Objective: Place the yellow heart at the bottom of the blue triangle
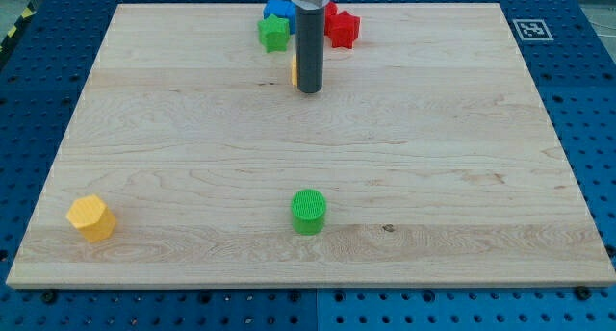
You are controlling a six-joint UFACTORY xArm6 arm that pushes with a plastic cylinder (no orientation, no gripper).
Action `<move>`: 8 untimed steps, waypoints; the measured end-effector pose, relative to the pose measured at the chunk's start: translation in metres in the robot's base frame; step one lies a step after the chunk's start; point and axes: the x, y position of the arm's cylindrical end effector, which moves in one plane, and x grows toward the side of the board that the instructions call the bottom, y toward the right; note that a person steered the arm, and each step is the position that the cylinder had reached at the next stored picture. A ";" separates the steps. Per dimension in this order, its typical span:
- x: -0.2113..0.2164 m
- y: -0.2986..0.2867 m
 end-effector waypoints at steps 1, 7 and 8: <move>0.000 -0.005; -0.074 -0.013; -0.074 -0.011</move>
